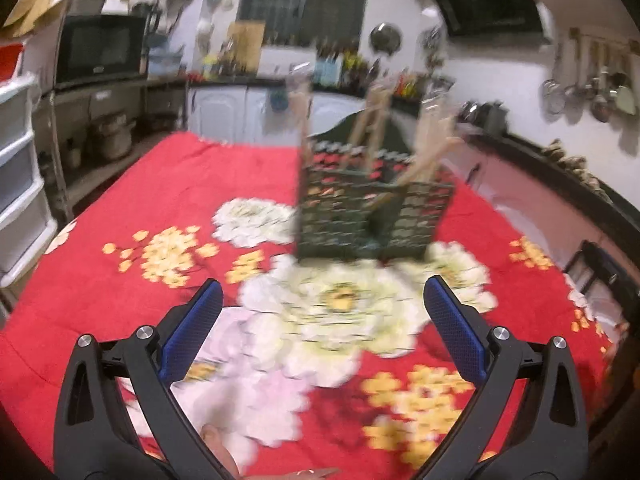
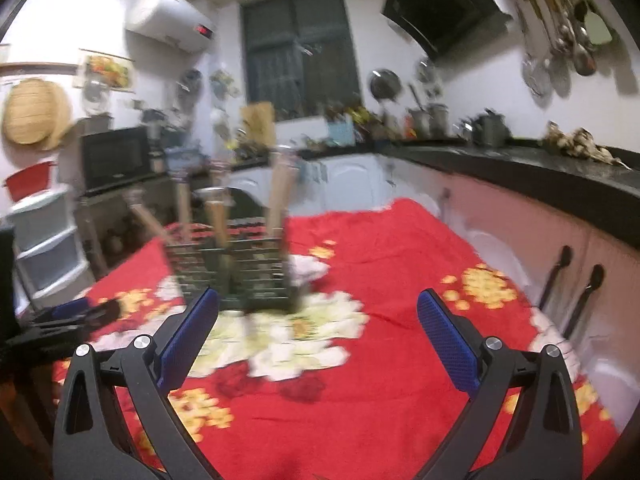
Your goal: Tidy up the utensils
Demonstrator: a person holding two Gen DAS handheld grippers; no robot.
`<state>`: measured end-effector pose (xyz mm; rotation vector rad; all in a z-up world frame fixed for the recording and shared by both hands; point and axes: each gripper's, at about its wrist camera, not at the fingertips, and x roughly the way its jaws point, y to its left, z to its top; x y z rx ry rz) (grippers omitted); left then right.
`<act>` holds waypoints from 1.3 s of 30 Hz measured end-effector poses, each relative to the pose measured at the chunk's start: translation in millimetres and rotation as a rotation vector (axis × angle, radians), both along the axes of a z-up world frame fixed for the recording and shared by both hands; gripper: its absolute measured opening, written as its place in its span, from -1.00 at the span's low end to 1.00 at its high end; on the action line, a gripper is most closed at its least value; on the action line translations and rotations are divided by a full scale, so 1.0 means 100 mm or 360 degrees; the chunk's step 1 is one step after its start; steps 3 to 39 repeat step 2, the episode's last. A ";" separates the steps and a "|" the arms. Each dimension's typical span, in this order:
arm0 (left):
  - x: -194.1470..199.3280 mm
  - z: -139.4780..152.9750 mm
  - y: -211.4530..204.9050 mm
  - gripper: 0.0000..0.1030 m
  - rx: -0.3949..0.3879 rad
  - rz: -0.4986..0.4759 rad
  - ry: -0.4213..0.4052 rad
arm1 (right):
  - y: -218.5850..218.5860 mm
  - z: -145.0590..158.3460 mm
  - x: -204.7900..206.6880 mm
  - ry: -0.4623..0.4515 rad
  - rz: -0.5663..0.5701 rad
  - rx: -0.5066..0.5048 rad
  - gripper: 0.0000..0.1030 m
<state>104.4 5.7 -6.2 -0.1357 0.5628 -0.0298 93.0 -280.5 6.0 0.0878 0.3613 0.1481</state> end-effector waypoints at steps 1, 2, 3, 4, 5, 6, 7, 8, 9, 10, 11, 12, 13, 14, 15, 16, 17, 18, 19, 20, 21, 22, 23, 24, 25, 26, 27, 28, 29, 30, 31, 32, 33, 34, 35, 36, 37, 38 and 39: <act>0.08 -0.01 0.11 0.80 0.0011 0.0032 0.0052 | -0.07 0.01 0.16 0.0112 -0.0047 -0.0059 0.88; 0.19 -0.03 0.26 0.80 0.0028 0.0074 0.0116 | -0.12 0.00 0.29 0.0197 -0.0082 -0.0106 0.88; 0.19 -0.03 0.26 0.80 0.0028 0.0074 0.0116 | -0.12 0.00 0.29 0.0197 -0.0082 -0.0106 0.88; 0.19 -0.03 0.26 0.80 0.0028 0.0074 0.0116 | -0.12 0.00 0.29 0.0197 -0.0082 -0.0106 0.88; 0.19 -0.03 0.26 0.80 0.0028 0.0074 0.0116 | -0.12 0.00 0.29 0.0197 -0.0082 -0.0106 0.88; 0.19 -0.03 0.26 0.80 0.0028 0.0074 0.0116 | -0.12 0.00 0.29 0.0197 -0.0082 -0.0106 0.88; 0.19 -0.03 0.26 0.80 0.0028 0.0074 0.0116 | -0.12 0.00 0.29 0.0197 -0.0082 -0.0106 0.88; 0.19 -0.03 0.26 0.80 0.0028 0.0074 0.0116 | -0.12 0.00 0.29 0.0197 -0.0082 -0.0106 0.88; 0.19 -0.03 0.26 0.80 0.0028 0.0074 0.0116 | -0.12 0.00 0.29 0.0197 -0.0082 -0.0106 0.88; 0.19 -0.03 0.26 0.80 0.0028 0.0074 0.0116 | -0.12 0.00 0.29 0.0197 -0.0082 -0.0106 0.88; 0.19 -0.03 0.26 0.80 0.0028 0.0074 0.0116 | -0.12 0.00 0.29 0.0197 -0.0082 -0.0106 0.88; 0.19 -0.03 0.26 0.80 0.0028 0.0074 0.0116 | -0.12 0.00 0.29 0.0197 -0.0082 -0.0106 0.88; 0.19 -0.03 0.26 0.80 0.0028 0.0074 0.0116 | -0.12 0.00 0.29 0.0197 -0.0082 -0.0106 0.88; 0.19 -0.03 0.26 0.80 0.0028 0.0074 0.0116 | -0.12 0.00 0.29 0.0197 -0.0082 -0.0106 0.88; 0.19 -0.03 0.26 0.80 0.0028 0.0074 0.0116 | -0.12 0.00 0.29 0.0197 -0.0082 -0.0106 0.88; 0.19 -0.03 0.26 0.80 0.0028 0.0074 0.0116 | -0.12 0.00 0.29 0.0197 -0.0082 -0.0106 0.88; 0.19 -0.03 0.26 0.80 0.0028 0.0074 0.0116 | -0.12 0.00 0.29 0.0197 -0.0082 -0.0106 0.88; 0.19 -0.03 0.26 0.80 0.0028 0.0074 0.0116 | -0.12 0.00 0.29 0.0197 -0.0082 -0.0106 0.88; 0.19 -0.03 0.26 0.80 0.0028 0.0074 0.0116 | -0.12 0.00 0.29 0.0197 -0.0082 -0.0106 0.88; 0.19 -0.03 0.26 0.80 0.0028 0.0074 0.0116 | -0.12 0.00 0.29 0.0197 -0.0082 -0.0106 0.88; 0.19 -0.03 0.26 0.80 0.0028 0.0074 0.0116 | -0.12 0.00 0.29 0.0197 -0.0082 -0.0106 0.88; 0.19 -0.03 0.26 0.80 0.0028 0.0074 0.0116 | -0.12 0.00 0.29 0.0197 -0.0082 -0.0106 0.88; 0.19 -0.03 0.26 0.80 0.0028 0.0074 0.0116 | -0.12 0.00 0.29 0.0197 -0.0082 -0.0106 0.88; 0.19 -0.03 0.26 0.80 0.0028 0.0074 0.0116 | -0.12 0.00 0.29 0.0197 -0.0082 -0.0106 0.88; 0.19 -0.03 0.26 0.80 0.0028 0.0074 0.0116 | -0.12 0.00 0.29 0.0197 -0.0082 -0.0106 0.88; 0.19 -0.03 0.26 0.80 0.0028 0.0074 0.0116 | -0.12 0.00 0.29 0.0197 -0.0082 -0.0106 0.88; 0.19 -0.03 0.26 0.80 0.0028 0.0074 0.0116 | -0.12 0.00 0.29 0.0197 -0.0082 -0.0106 0.88; 0.19 -0.03 0.26 0.80 0.0028 0.0074 0.0116 | -0.12 0.00 0.29 0.0197 -0.0082 -0.0106 0.88; 0.19 -0.03 0.26 0.80 0.0028 0.0074 0.0116 | -0.12 0.00 0.29 0.0197 -0.0082 -0.0106 0.88; 0.19 -0.03 0.26 0.80 0.0028 0.0074 0.0116 | -0.12 0.00 0.29 0.0197 -0.0082 -0.0106 0.88; 0.19 -0.03 0.26 0.80 0.0028 0.0074 0.0116 | -0.12 0.00 0.29 0.0197 -0.0082 -0.0106 0.88; 0.19 -0.03 0.26 0.80 0.0028 0.0074 0.0116 | -0.12 0.00 0.29 0.0197 -0.0082 -0.0106 0.88; 0.19 -0.03 0.26 0.80 0.0028 0.0074 0.0116 | -0.12 0.00 0.29 0.0197 -0.0082 -0.0106 0.88; 0.19 -0.03 0.26 0.80 0.0028 0.0074 0.0116 | -0.12 0.00 0.29 0.0197 -0.0082 -0.0106 0.88; 0.19 -0.03 0.26 0.80 0.0028 0.0074 0.0116 | -0.12 0.00 0.29 0.0197 -0.0082 -0.0106 0.88; 0.19 -0.03 0.26 0.80 0.0028 0.0074 0.0116 | -0.12 0.00 0.29 0.0197 -0.0082 -0.0106 0.88; 0.19 -0.03 0.26 0.80 0.0028 0.0074 0.0116 | -0.12 0.00 0.29 0.0197 -0.0082 -0.0106 0.88; 0.19 -0.03 0.26 0.80 0.0028 0.0074 0.0116 | -0.12 0.00 0.29 0.0197 -0.0082 -0.0106 0.88; 0.19 -0.03 0.26 0.80 0.0028 0.0074 0.0116 | -0.12 0.00 0.29 0.0197 -0.0082 -0.0106 0.88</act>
